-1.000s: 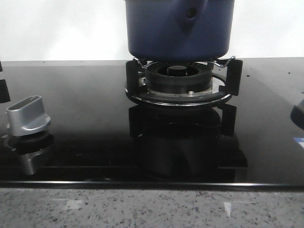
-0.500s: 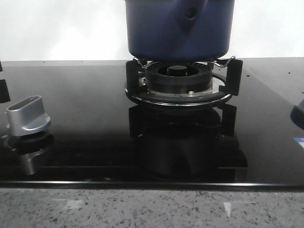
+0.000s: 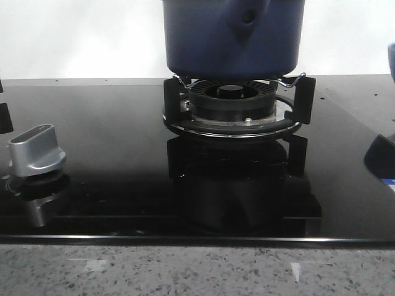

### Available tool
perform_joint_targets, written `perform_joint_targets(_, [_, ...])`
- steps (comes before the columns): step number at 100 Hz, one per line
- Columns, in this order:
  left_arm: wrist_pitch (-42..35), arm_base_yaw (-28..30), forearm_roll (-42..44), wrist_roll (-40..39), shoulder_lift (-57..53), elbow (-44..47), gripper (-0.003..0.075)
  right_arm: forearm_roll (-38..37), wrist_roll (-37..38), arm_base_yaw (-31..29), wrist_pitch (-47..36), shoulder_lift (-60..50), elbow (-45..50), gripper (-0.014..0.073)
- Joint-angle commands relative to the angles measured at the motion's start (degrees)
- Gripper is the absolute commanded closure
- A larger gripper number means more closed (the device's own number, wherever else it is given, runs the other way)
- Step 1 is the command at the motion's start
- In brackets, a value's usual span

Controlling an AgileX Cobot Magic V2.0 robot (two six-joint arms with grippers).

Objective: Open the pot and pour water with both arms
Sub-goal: 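Grasp the bowl rim with the right gripper and lift it, then tilt the bowl over the open pot with the right gripper to pour water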

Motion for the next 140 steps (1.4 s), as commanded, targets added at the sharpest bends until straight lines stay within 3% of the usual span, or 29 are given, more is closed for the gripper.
perform_joint_targets(1, [0.8,0.2,-4.8,-0.6,-3.0,-2.0,0.0416,2.1,-0.6,-0.1,0.7,-2.5,-6.1,0.0668])
perform_joint_targets(27, [0.8,0.2,-4.8,-0.6,-3.0,-2.0,0.0416,8.2,-2.5,2.3,7.9,-2.5,-20.1,0.0668])
perform_joint_targets(68, [0.0,0.2,-4.8,-0.6,-3.0,-2.0,0.0416,8.2,-2.5,19.4,2.5,-0.6,-33.9,0.0667])
perform_joint_targets(88, [-0.1,0.2,-4.8,-0.6,-3.0,-2.0,0.0416,8.6,-2.5,26.1,-2.8,3.5,-35.2,0.0667])
perform_joint_targets(112, [-0.4,0.2,-4.8,-0.6,-3.0,-2.0,0.0416,7.4,-3.9,30.0,-11.3,6.8,-35.0,0.0648])
perform_joint_targets(140, [-0.6,0.2,-4.8,-0.6,-3.0,-2.0,0.0416,-0.8,-4.4,33.7,-29.2,3.0,-24.9,0.0639])
